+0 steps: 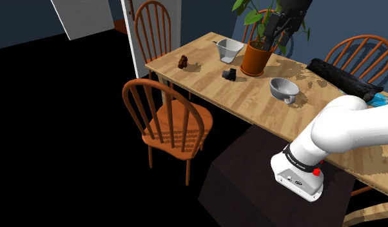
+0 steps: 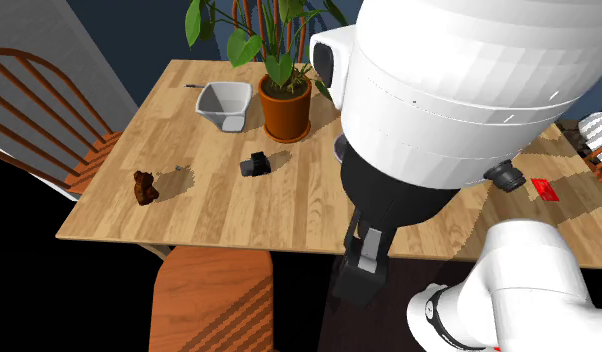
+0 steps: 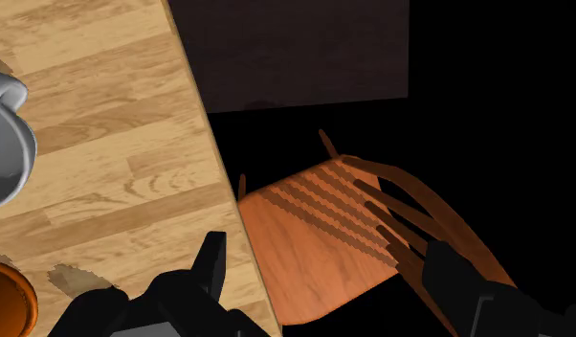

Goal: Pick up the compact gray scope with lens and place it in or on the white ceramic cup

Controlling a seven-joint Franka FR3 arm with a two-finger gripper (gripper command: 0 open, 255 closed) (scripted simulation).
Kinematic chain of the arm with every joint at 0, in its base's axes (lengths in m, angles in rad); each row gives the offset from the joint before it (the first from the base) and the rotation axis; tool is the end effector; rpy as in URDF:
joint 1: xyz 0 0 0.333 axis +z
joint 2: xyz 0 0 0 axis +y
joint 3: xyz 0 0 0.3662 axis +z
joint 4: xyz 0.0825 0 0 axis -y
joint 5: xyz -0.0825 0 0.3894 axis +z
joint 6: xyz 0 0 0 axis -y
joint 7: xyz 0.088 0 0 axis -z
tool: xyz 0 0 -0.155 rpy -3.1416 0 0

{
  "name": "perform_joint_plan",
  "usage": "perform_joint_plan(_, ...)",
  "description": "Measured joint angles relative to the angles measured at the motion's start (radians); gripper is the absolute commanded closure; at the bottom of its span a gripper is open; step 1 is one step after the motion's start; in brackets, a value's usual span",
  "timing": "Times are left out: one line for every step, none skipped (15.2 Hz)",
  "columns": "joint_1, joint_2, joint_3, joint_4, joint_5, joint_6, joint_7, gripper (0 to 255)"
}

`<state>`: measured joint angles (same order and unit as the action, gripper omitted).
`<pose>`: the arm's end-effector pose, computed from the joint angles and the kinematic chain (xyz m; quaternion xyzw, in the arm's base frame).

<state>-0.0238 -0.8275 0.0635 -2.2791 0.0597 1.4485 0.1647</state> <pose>0.2503 0.0278 0.6138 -0.9976 0.0692 0.0027 0.0060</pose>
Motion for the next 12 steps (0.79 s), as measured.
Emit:
perform_joint_plan(0.000,0.000,0.000,0.000,0.000,0.000,0.000,0)
perform_joint_plan(-0.001,0.005,-0.007,-0.010,-0.005,0.015,-0.011,0)
perform_joint_plan(-0.002,0.006,-0.019,-0.027,-0.014,0.033,-0.028,0)
perform_joint_plan(-0.003,0.008,-0.031,-0.043,-0.023,0.054,-0.048,0)
perform_joint_plan(-0.006,0.016,-0.049,-0.057,-0.036,0.076,-0.073,0)
perform_joint_plan(-0.008,0.030,-0.064,-0.075,-0.046,0.108,-0.095,0)
perform_joint_plan(-0.011,0.045,-0.082,-0.084,-0.058,0.133,-0.120,0)
perform_joint_plan(-0.013,0.062,-0.098,-0.090,-0.069,0.159,-0.144,0)
perform_joint_plan(-0.015,0.073,-0.113,-0.109,-0.079,0.190,-0.166,0)
perform_joint_plan(-0.019,0.083,-0.131,-0.126,-0.090,0.219,-0.191,0)
perform_joint_plan(-0.022,0.104,-0.150,-0.138,-0.101,0.253,-0.217,0)
perform_joint_plan(-0.023,0.128,-0.165,-0.143,-0.109,0.285,-0.238,0)
